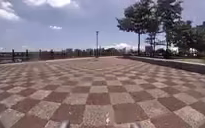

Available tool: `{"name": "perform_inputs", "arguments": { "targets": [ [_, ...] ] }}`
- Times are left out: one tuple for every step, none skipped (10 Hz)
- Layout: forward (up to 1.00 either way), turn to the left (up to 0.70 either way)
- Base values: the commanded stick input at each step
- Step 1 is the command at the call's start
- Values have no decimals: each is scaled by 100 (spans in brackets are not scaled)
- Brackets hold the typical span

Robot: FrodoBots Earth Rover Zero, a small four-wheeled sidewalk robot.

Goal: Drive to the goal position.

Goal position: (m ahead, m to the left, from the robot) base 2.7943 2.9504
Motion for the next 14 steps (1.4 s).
{"name": "perform_inputs", "arguments": {
  "targets": [
    [70,0],
    [70,0],
    [70,0],
    [70,0],
    [70,0],
    [70,0],
    [70,0],
    [70,0],
    [70,0],
    [70,0],
    [70,0],
    [70,0],
    [70,0],
    [70,0]
  ]
}}
